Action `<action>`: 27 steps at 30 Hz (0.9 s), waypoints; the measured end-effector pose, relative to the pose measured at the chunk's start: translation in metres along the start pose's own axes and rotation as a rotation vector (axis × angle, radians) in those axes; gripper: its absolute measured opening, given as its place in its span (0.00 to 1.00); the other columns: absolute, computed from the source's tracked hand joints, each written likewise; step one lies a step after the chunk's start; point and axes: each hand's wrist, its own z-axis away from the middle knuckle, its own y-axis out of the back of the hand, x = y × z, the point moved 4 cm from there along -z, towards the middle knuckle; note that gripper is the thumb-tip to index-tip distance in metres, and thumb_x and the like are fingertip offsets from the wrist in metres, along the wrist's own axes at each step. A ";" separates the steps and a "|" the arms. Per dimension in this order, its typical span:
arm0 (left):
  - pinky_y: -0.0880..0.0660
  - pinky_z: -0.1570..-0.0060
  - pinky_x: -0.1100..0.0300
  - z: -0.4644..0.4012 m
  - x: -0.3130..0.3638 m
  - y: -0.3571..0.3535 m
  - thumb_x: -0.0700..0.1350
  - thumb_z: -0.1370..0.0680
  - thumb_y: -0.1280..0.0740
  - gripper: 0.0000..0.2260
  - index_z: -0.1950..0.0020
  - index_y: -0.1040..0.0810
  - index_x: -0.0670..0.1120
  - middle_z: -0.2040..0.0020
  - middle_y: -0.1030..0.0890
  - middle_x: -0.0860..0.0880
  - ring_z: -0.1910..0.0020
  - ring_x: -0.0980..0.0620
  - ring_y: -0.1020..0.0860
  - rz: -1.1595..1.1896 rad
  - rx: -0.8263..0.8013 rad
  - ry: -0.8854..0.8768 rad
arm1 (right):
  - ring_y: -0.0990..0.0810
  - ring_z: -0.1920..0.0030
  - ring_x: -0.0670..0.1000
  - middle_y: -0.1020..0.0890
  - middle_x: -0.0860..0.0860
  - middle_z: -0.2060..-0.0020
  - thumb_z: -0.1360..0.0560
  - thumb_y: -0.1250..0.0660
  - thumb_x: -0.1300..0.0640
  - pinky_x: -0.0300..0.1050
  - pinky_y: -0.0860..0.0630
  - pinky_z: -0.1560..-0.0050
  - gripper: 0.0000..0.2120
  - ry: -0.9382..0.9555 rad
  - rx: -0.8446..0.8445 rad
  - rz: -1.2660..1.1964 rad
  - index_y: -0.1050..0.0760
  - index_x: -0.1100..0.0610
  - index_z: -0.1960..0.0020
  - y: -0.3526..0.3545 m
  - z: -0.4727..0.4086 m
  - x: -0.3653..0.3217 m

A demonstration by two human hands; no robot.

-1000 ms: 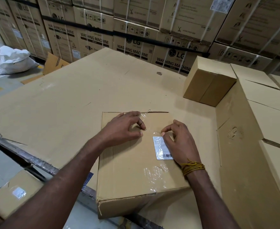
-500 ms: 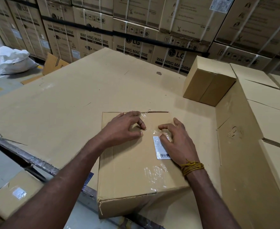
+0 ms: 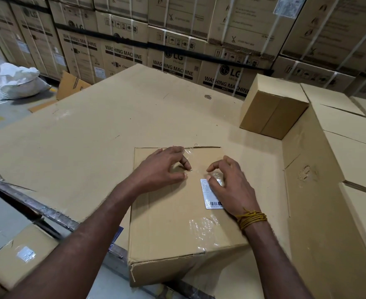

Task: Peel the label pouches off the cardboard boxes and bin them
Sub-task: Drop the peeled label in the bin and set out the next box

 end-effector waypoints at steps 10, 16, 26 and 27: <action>0.44 0.28 0.58 0.001 0.000 0.000 0.48 0.23 0.29 0.09 0.44 0.20 0.57 0.25 0.33 0.56 0.29 0.63 0.37 0.000 0.000 0.007 | 0.29 0.34 0.41 0.24 0.48 0.38 0.25 0.34 0.58 0.37 0.33 0.45 0.06 0.031 0.126 -0.103 0.22 0.49 0.49 0.003 -0.001 0.009; 0.44 0.30 0.61 0.001 0.000 0.000 0.49 0.23 0.30 0.09 0.43 0.20 0.57 0.24 0.34 0.57 0.29 0.63 0.37 -0.006 0.002 0.011 | 0.26 0.36 0.48 0.26 0.50 0.33 0.24 0.34 0.59 0.38 0.33 0.43 0.10 0.004 0.130 -0.107 0.19 0.50 0.45 0.004 -0.002 0.011; 0.44 0.34 0.64 0.003 0.001 0.000 0.47 0.23 0.30 0.09 0.44 0.19 0.56 0.25 0.33 0.57 0.30 0.65 0.37 0.003 0.010 0.009 | 0.23 0.40 0.50 0.28 0.49 0.31 0.24 0.34 0.57 0.37 0.33 0.44 0.13 -0.014 0.096 -0.087 0.19 0.48 0.41 0.001 -0.003 0.010; 0.44 0.34 0.64 0.003 0.002 0.000 0.47 0.23 0.30 0.09 0.44 0.19 0.56 0.25 0.33 0.57 0.31 0.65 0.37 0.003 0.012 0.010 | 0.24 0.38 0.49 0.27 0.50 0.33 0.24 0.34 0.57 0.37 0.32 0.44 0.11 -0.005 0.105 -0.092 0.19 0.49 0.43 0.001 -0.003 0.010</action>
